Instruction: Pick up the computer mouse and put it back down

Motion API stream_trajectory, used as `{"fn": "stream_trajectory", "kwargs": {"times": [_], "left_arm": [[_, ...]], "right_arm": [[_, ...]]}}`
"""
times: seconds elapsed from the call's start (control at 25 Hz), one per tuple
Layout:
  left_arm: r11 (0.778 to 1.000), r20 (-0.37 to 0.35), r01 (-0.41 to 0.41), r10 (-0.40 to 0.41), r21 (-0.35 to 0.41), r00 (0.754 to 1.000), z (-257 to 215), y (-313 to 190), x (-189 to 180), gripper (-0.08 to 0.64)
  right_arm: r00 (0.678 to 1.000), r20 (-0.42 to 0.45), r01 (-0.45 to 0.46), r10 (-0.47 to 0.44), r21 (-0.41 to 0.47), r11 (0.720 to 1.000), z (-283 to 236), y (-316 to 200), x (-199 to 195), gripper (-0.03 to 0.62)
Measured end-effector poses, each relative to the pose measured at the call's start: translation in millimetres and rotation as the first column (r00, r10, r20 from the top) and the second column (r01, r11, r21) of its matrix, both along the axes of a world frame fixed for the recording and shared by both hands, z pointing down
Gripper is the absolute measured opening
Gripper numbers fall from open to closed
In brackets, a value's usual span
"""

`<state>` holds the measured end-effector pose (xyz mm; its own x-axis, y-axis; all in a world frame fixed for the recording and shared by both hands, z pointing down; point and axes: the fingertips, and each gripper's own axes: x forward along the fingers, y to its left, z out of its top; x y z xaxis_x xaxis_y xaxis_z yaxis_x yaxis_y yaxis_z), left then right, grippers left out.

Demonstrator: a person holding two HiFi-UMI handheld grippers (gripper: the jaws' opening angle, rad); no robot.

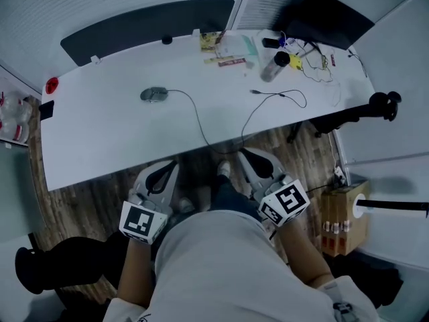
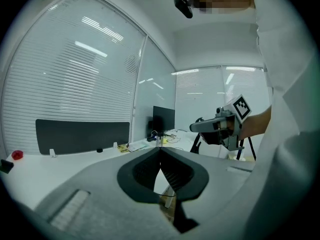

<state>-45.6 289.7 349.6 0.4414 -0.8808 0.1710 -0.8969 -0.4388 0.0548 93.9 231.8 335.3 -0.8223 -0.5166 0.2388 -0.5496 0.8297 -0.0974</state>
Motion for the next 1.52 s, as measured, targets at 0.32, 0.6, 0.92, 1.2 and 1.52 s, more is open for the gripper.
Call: {"fn": "stream_trajectory", "kwargs": {"times": [0.32,0.6,0.92,1.2,1.52], "left_arm": [[0.999,0.050,0.049,-0.048,-0.024,0.998,12,-81,6,0.009],[0.987,0.046,0.152,-0.149,-0.059,0.988,12,-152,23,0.009],[0.966,0.118,0.238,-0.226,-0.103,0.967,25,-202,43,0.009],[0.941,0.154,0.305,-0.283,-0.147,0.947,35,-228,42,0.009],[0.943,0.224,0.269,-0.224,-0.197,0.948,59,-244,17,0.011]], "right_arm": [[0.997,0.020,0.078,-0.078,-0.023,0.997,8,-85,1,0.003],[0.980,0.038,0.195,-0.194,-0.036,0.980,11,-156,7,0.003],[0.944,0.070,0.327,-0.321,-0.084,0.941,22,-210,19,0.003],[0.917,0.099,0.397,-0.387,-0.115,0.911,32,-238,14,0.003],[0.912,0.099,0.408,-0.398,-0.132,0.903,36,-257,1,0.003]]}}
